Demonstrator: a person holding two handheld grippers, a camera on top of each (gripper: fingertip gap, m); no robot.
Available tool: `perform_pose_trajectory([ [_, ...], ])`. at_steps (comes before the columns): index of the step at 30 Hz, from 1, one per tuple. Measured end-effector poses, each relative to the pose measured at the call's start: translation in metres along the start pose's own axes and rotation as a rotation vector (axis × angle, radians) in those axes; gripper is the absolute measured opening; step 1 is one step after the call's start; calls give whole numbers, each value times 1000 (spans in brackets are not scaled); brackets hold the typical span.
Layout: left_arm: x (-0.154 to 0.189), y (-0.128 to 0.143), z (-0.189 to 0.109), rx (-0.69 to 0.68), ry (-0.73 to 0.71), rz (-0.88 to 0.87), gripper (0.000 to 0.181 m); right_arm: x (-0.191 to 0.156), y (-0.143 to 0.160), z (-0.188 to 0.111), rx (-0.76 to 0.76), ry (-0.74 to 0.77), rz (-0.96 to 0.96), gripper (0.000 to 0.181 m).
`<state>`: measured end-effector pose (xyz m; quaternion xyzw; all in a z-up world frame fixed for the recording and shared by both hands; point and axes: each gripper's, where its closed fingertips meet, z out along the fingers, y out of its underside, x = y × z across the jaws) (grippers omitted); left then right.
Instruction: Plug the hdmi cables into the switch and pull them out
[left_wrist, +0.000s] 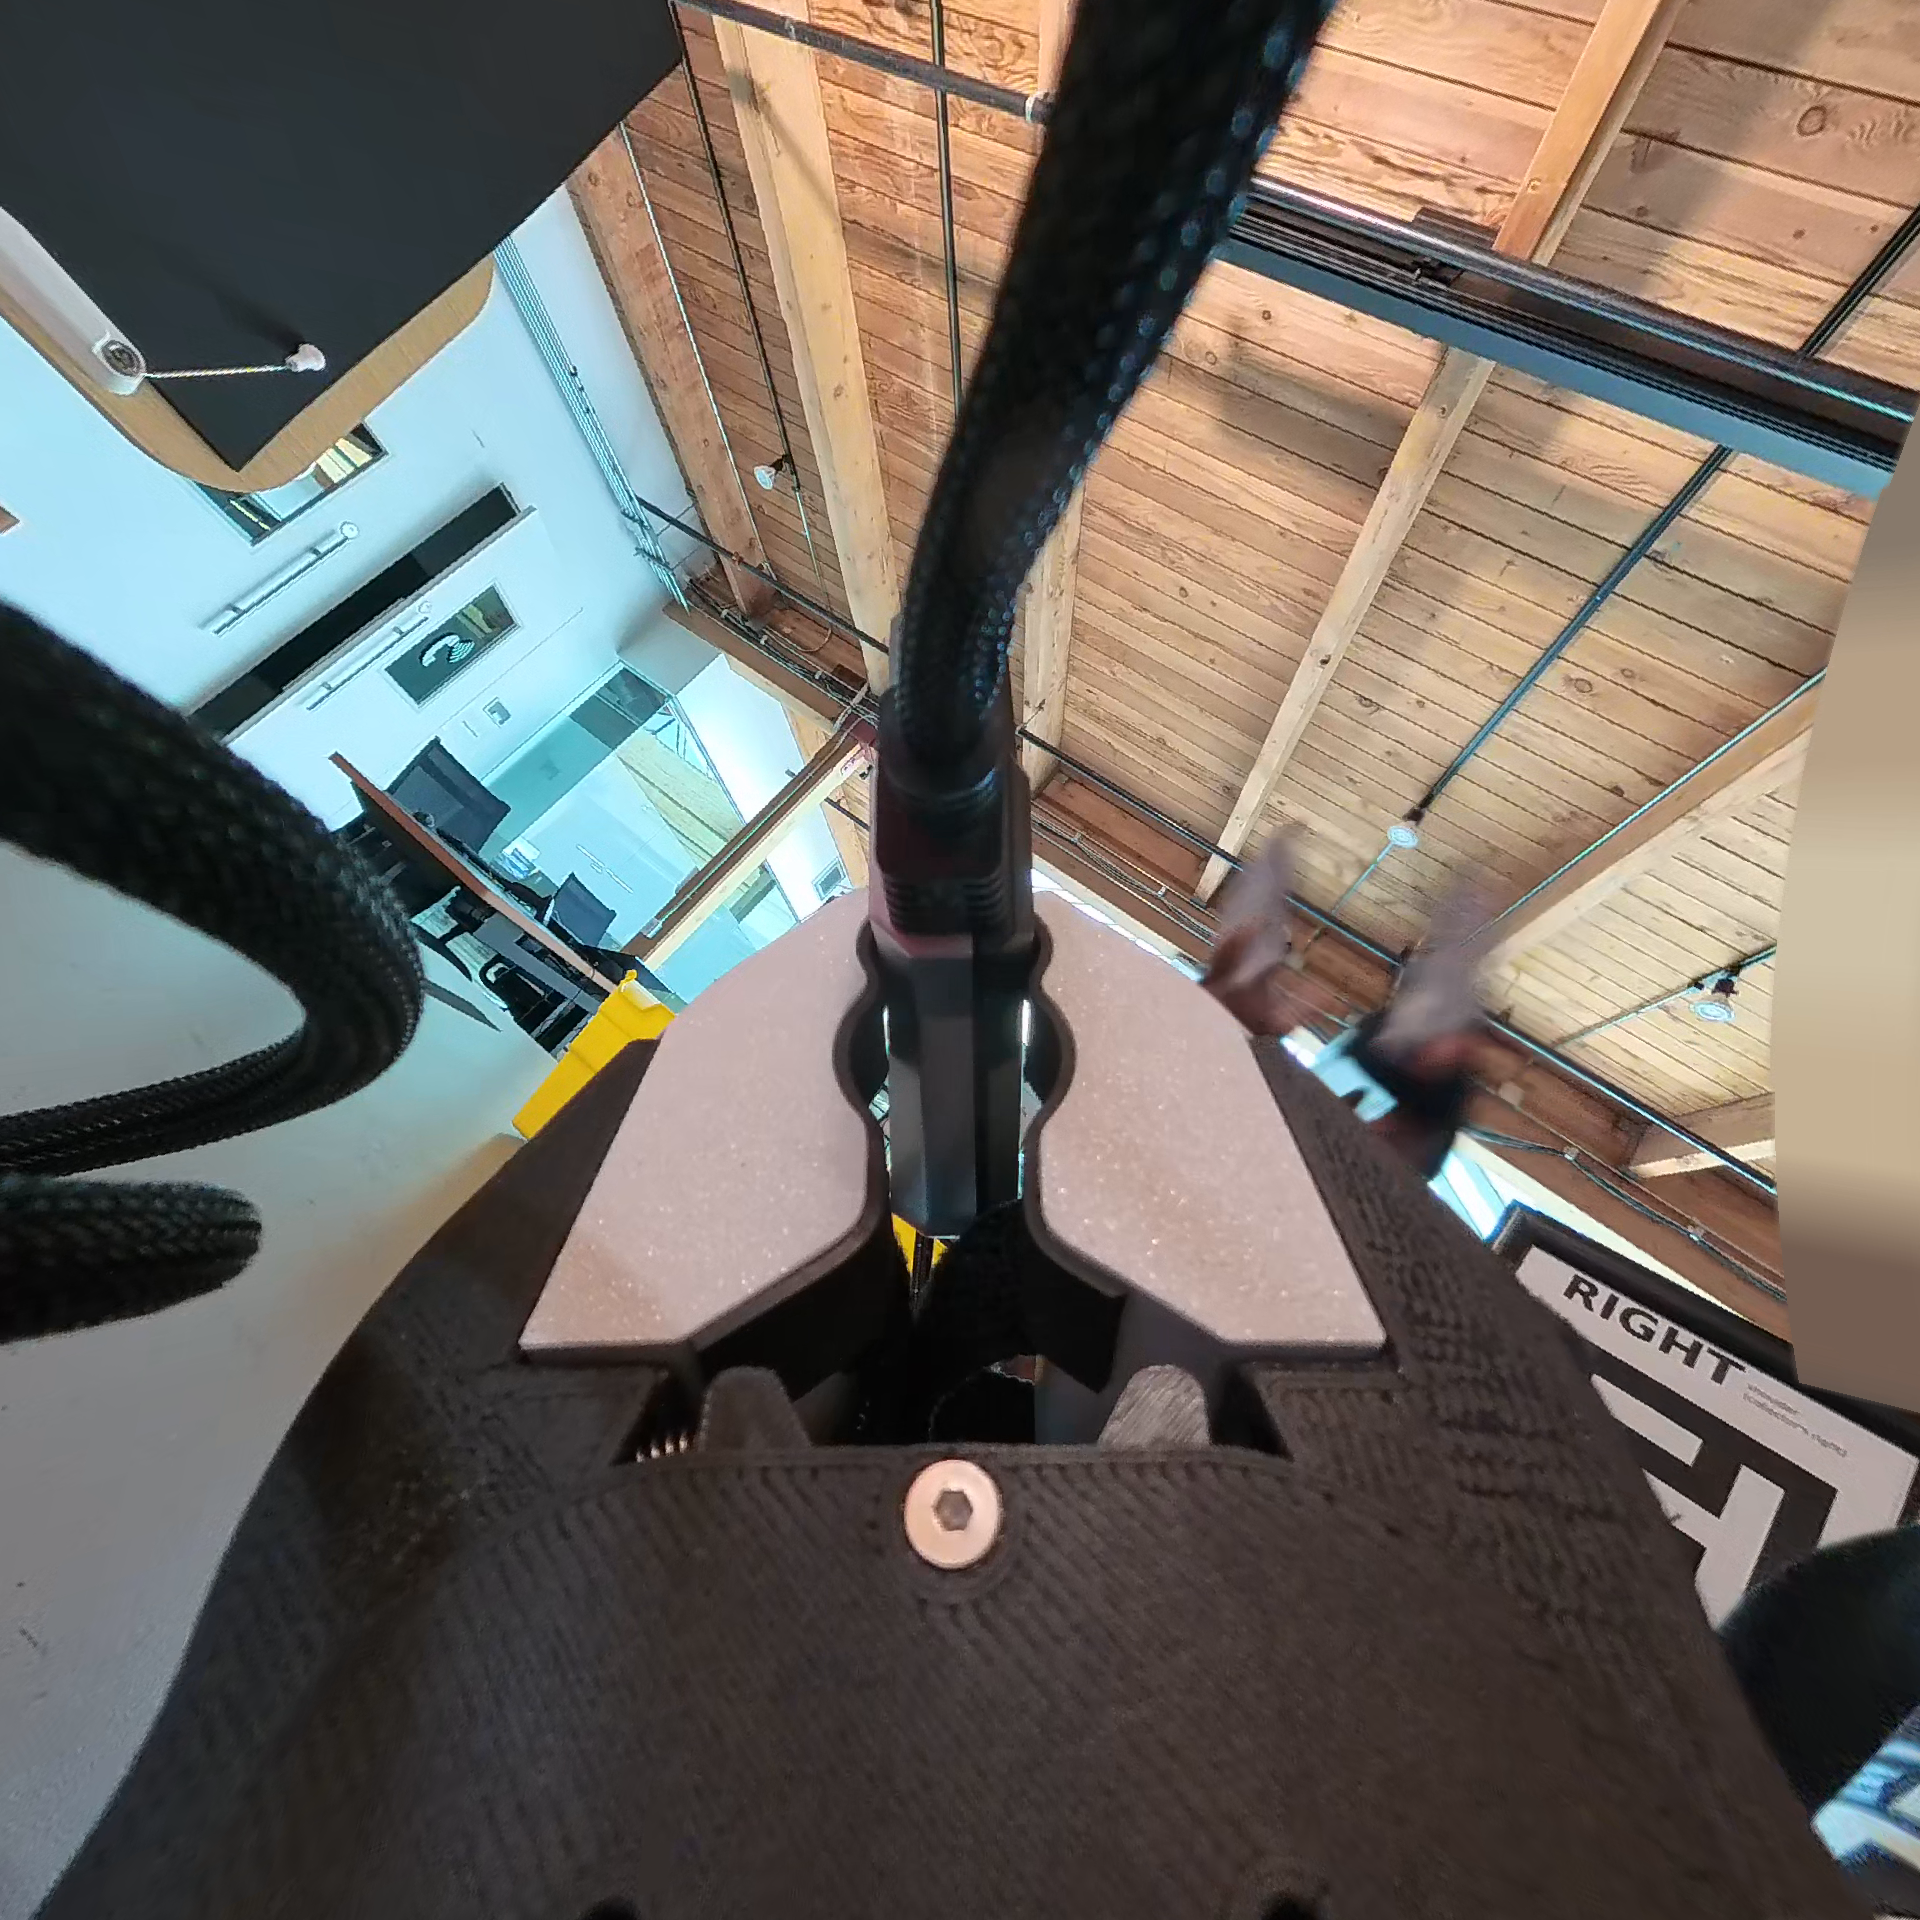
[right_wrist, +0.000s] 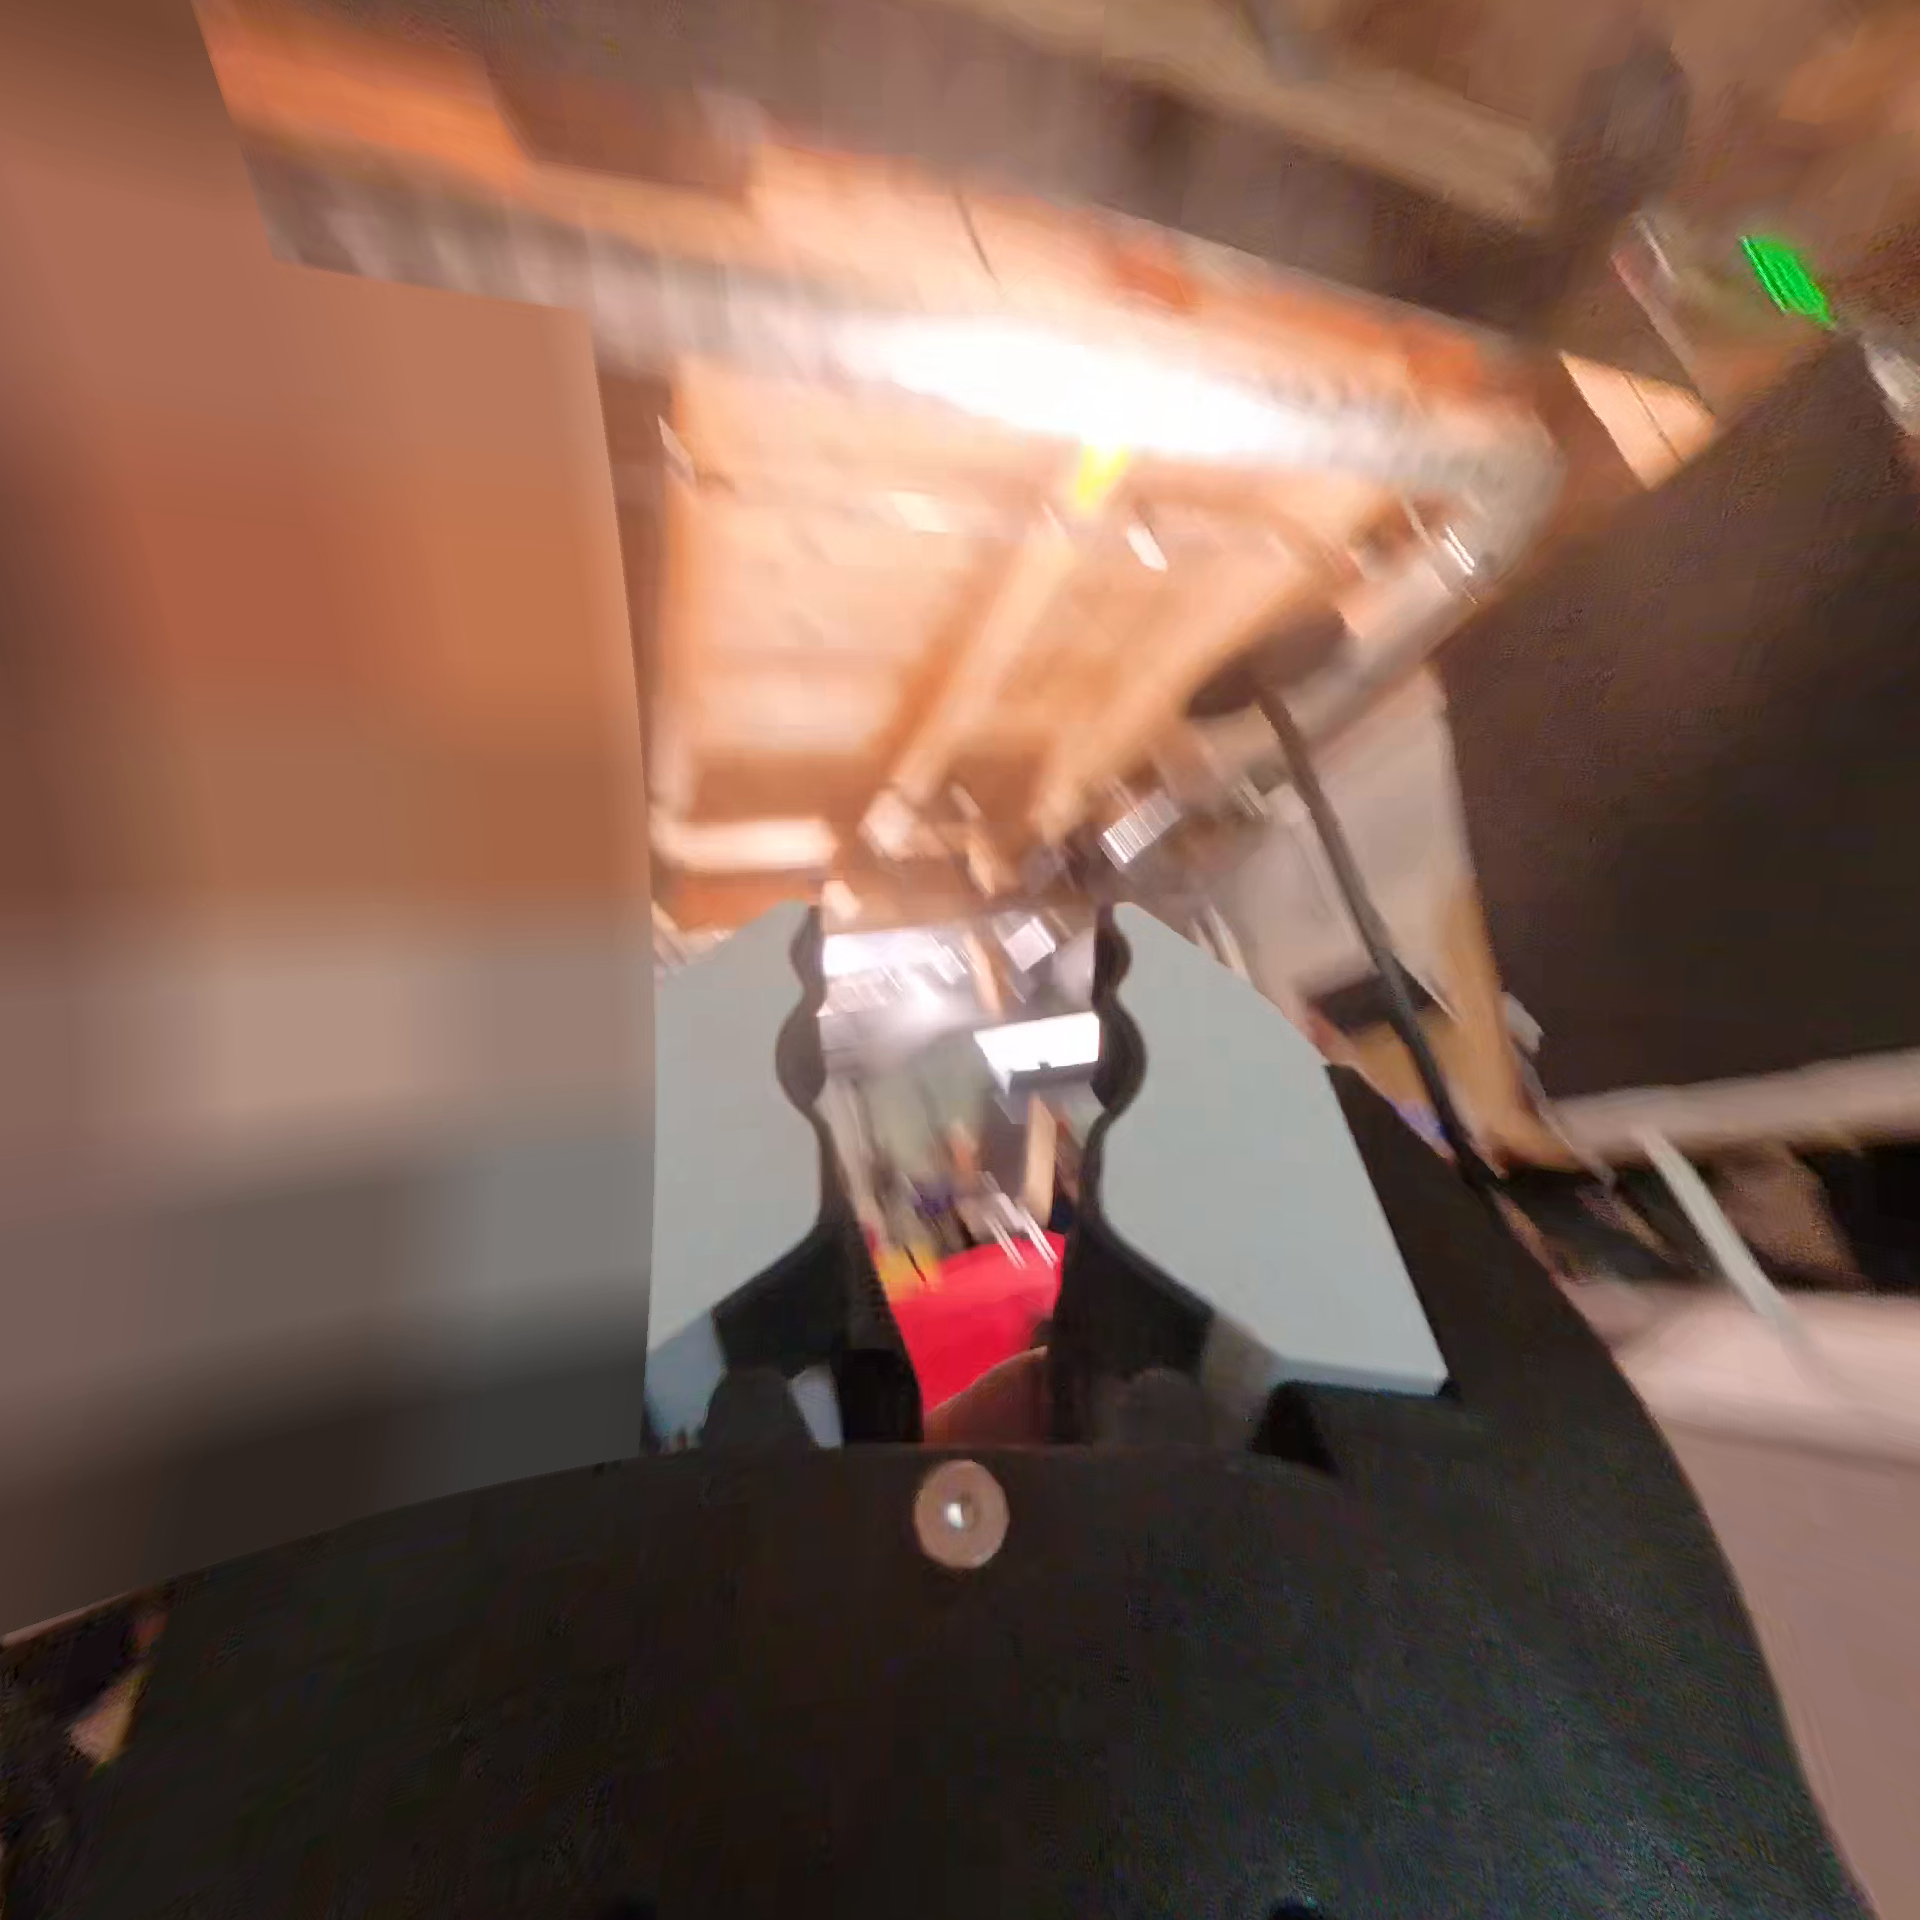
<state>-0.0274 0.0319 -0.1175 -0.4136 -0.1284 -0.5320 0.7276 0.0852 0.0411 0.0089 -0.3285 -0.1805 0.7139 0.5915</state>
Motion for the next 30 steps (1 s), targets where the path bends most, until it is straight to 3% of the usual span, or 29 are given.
perform_pose_trajectory([
  [1, 0, 0, 0, 0, 2, 0, 22, 16, 29, -13, -106, 72, -19, 44],
  [4, 2, -1, 0, 4, 11, 0, 21, 40, 104, -51, -435, 178, 8, 26],
  [7, 6, -2, -1, 9, 35, 1, 21, 28, 151, -70, -672, 124, 180, 47],
  [10, 13, -2, -1, 16, 71, 15, 21, 16, 165, -64, -733, 90, 302, 68],
  [14, 27, -1, -1, 13, 148, 31, 21, 11, 181, -50, -734, 114, 310, 77],
  [16, 34, 3, -1, -5, 191, 26, 21, 12, 178, -37, -653, 116, 344, 77],
  [22, 34, 8, 0, -41, 195, -9, 21, 9, 148, -15, -347, 2, 429, 25],
  [30, 31, 10, 1, -55, 182, -20, 21, 10, 146, -17, -277, -22, 401, 20],
])
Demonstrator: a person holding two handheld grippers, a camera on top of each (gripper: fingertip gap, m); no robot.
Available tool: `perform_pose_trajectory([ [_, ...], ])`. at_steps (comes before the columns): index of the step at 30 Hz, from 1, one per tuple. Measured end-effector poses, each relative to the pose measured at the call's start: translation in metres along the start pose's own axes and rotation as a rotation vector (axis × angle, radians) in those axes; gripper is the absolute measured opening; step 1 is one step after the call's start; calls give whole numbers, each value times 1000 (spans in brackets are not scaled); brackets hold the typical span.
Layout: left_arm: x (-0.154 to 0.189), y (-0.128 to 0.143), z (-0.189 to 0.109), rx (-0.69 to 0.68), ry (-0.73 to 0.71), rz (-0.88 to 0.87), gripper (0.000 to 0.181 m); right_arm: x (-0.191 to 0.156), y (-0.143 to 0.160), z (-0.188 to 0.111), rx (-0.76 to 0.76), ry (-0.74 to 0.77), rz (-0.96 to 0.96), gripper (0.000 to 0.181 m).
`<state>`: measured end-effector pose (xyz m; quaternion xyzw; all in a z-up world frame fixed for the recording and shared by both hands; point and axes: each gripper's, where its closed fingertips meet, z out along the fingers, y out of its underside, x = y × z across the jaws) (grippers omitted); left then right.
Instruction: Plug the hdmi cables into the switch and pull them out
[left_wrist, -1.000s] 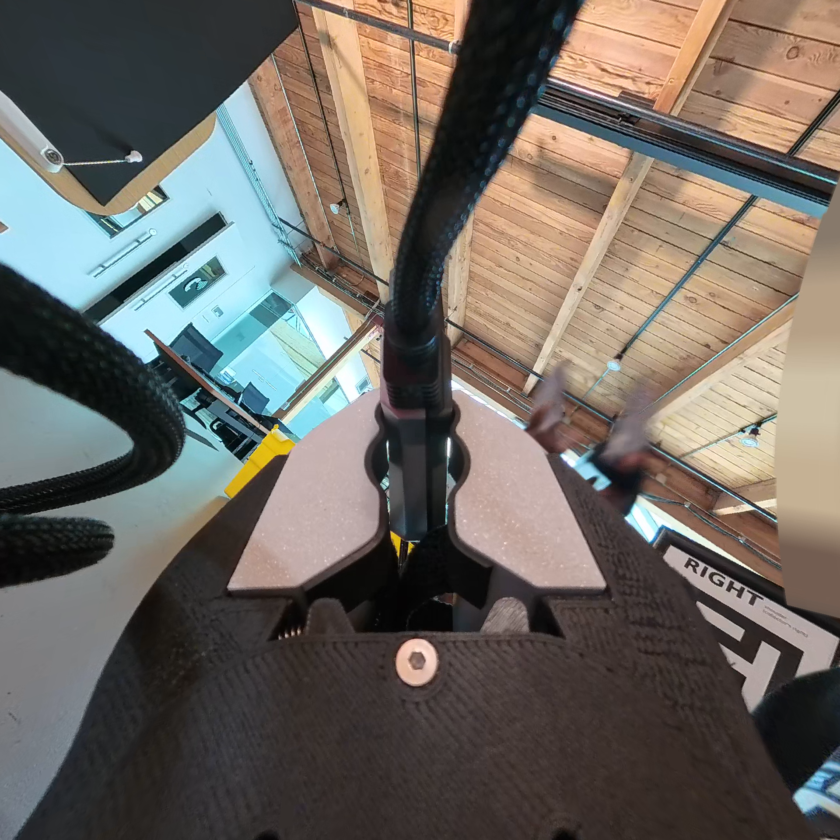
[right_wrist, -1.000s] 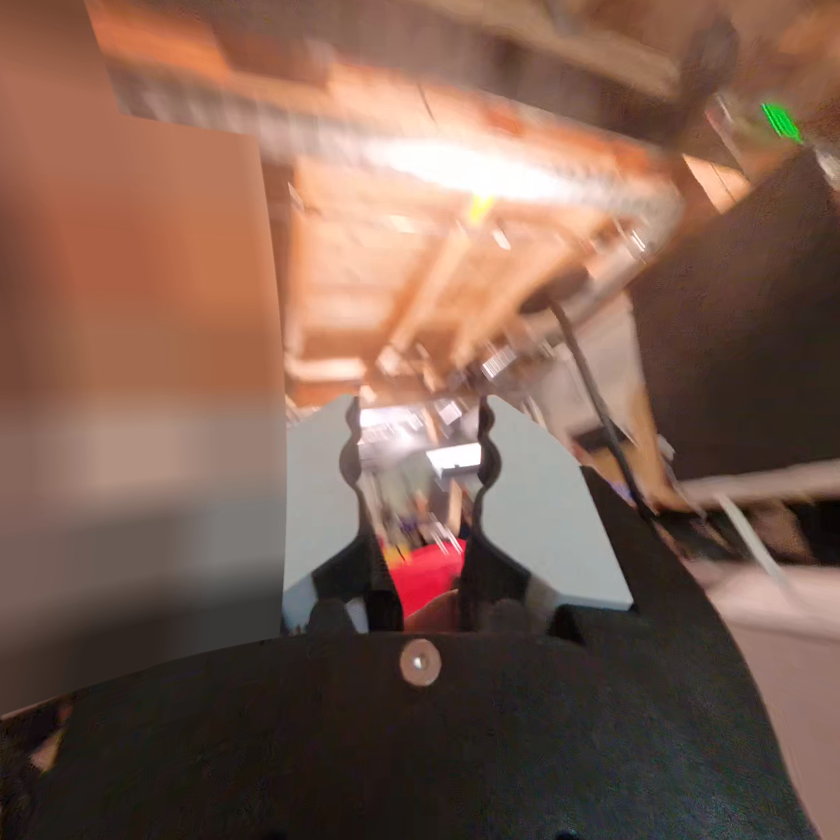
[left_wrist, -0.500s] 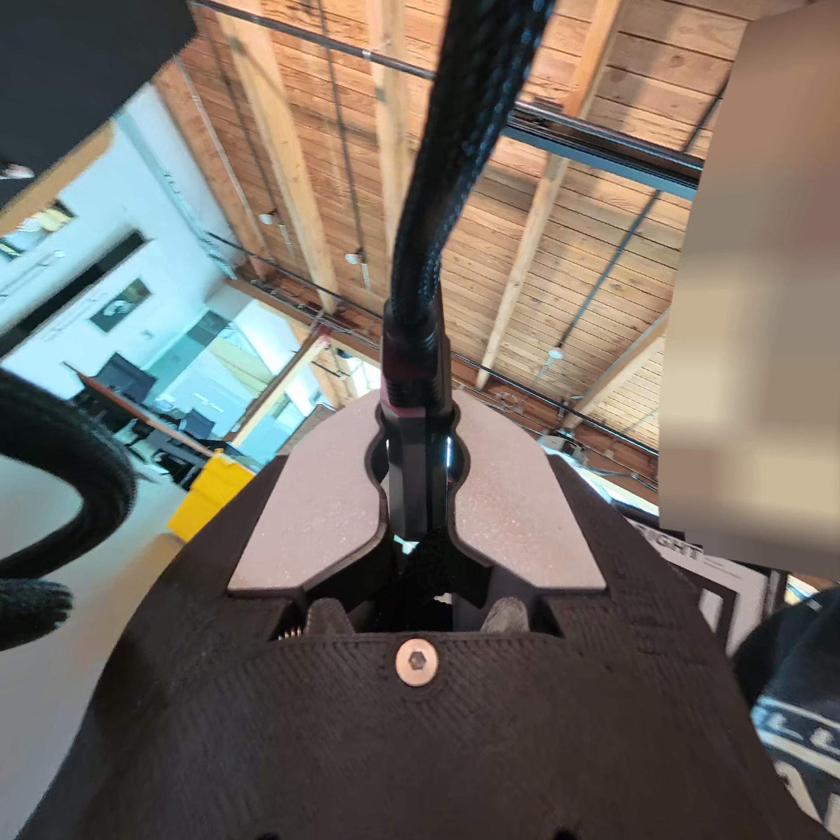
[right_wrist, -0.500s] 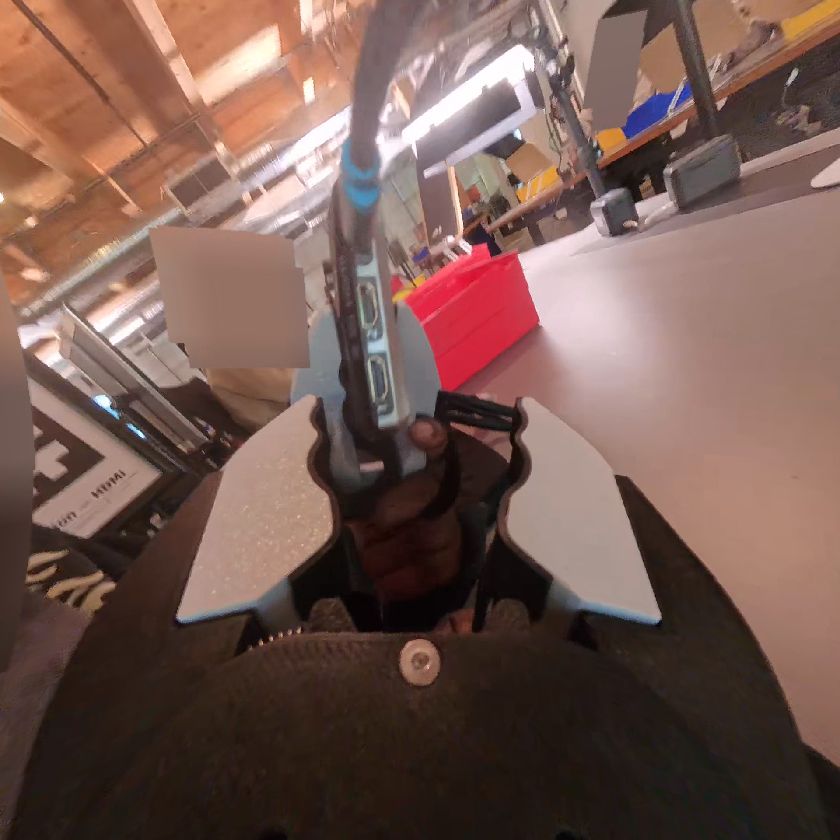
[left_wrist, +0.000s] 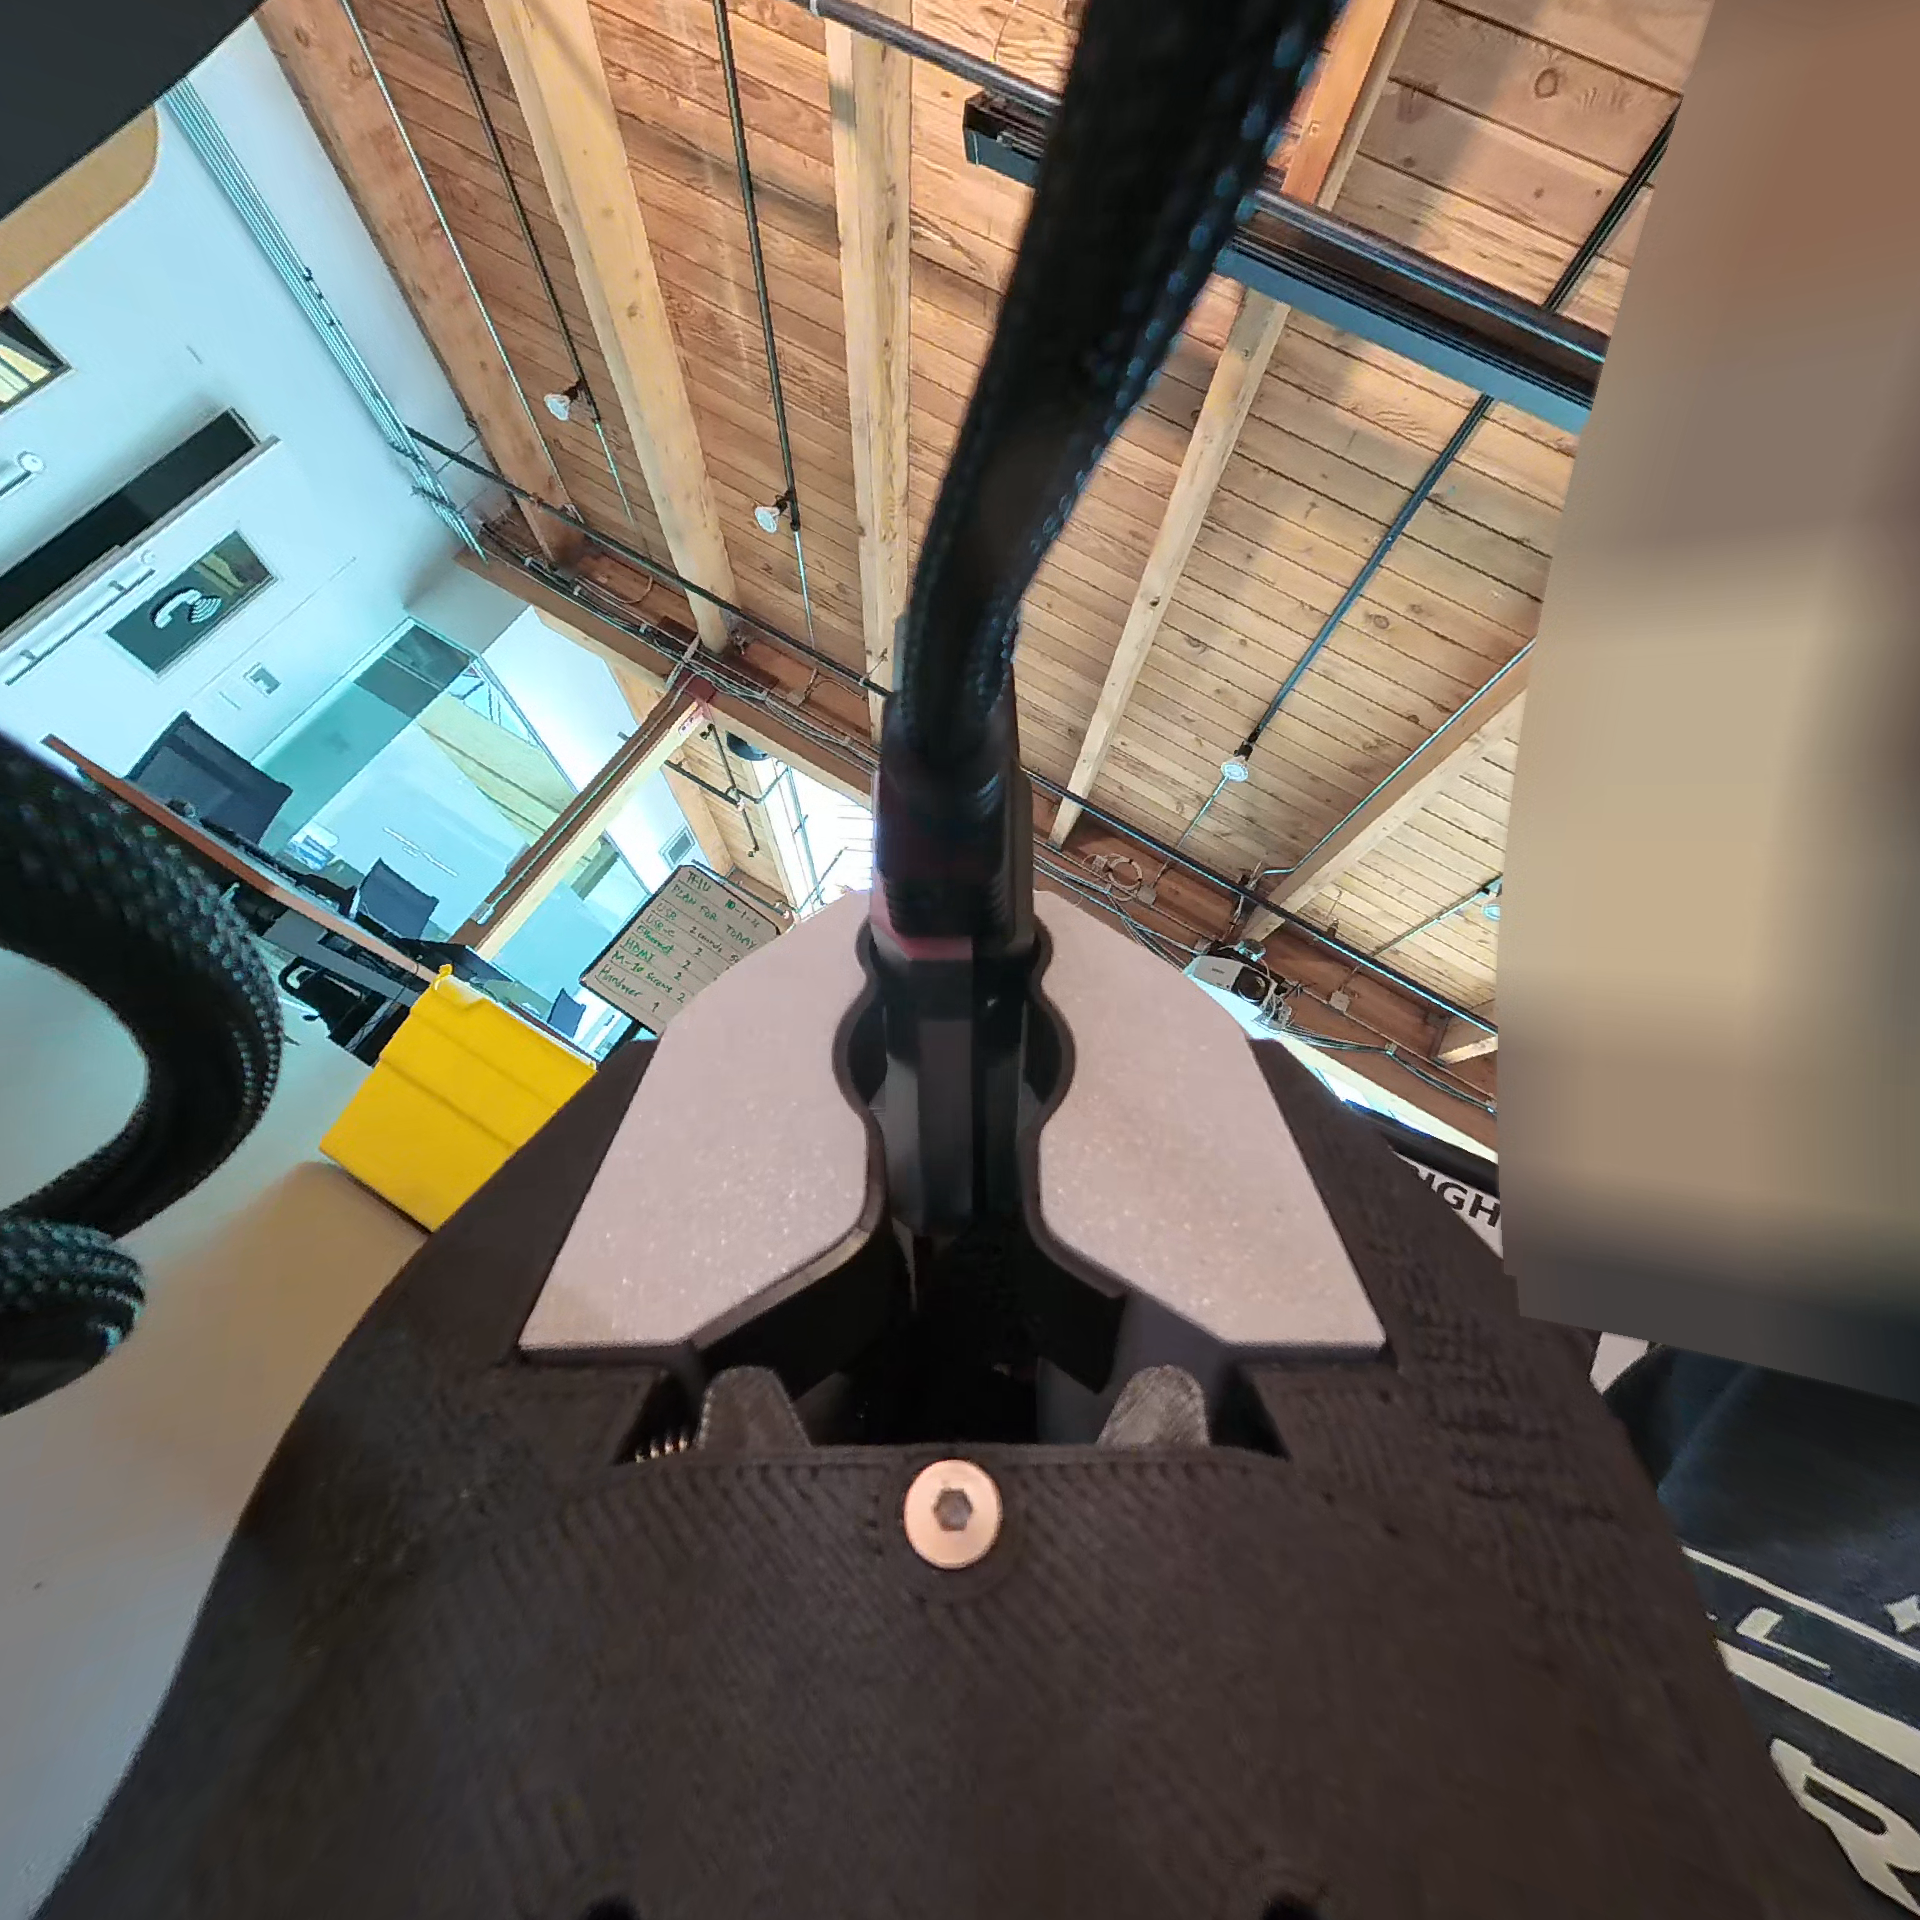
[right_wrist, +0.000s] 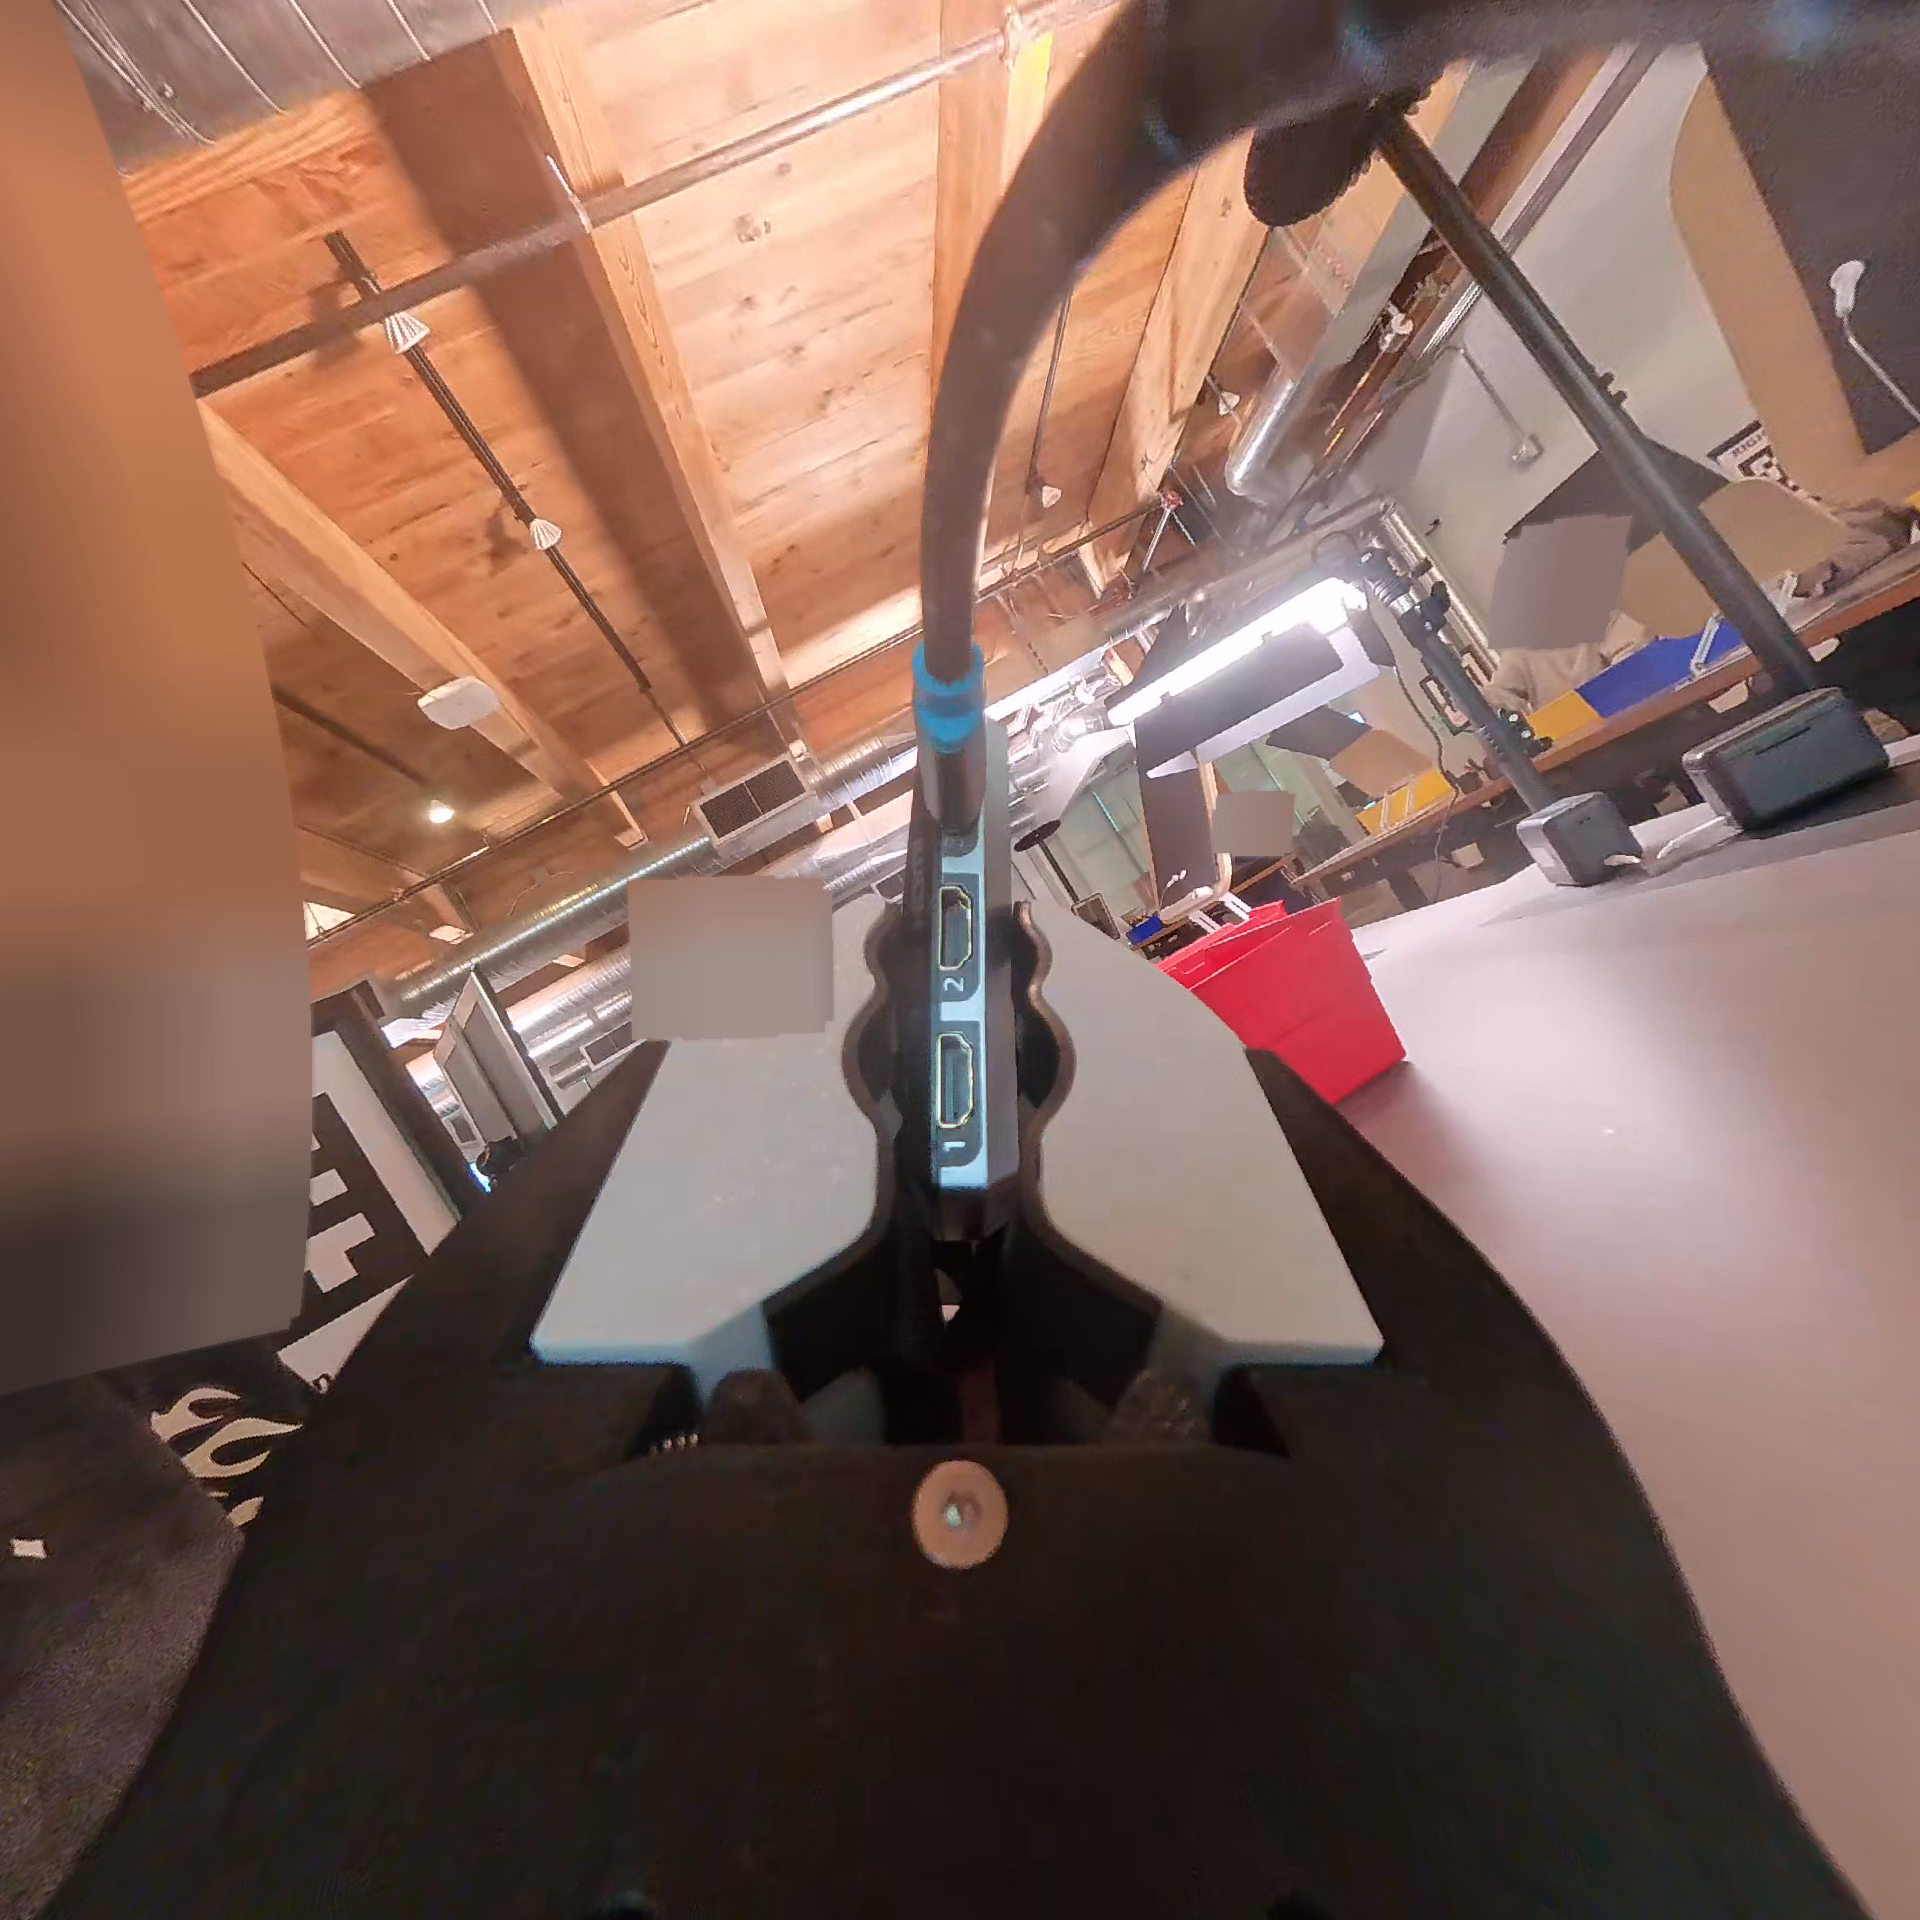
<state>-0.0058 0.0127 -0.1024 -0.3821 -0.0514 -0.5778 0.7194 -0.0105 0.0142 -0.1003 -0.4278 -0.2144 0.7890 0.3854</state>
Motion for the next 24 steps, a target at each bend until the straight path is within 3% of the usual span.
perform_pose_trajectory([
  [6, -5, -8, -3, 46, -25, -7, 38, -3, 11, -2, -74, -8, -23, 20],
  [10, 5, -5, -2, 29, 19, 37, 23, -6, 10, -5, -97, -24, -37, 20],
  [14, 4, -8, -3, 44, 20, 28, 22, -13, -22, -7, 141, -75, 40, 35],
  [16, 5, -5, -3, 29, 22, 28, 22, -7, -20, -3, 102, -51, 29, 35],
  [18, 4, -4, -2, 22, 20, 26, 22, -8, -16, 0, 78, -49, -12, 13],
  [24, 1, -7, -3, 28, -3, 9, 33, -10, -13, 0, 55, -45, -45, 12],
])
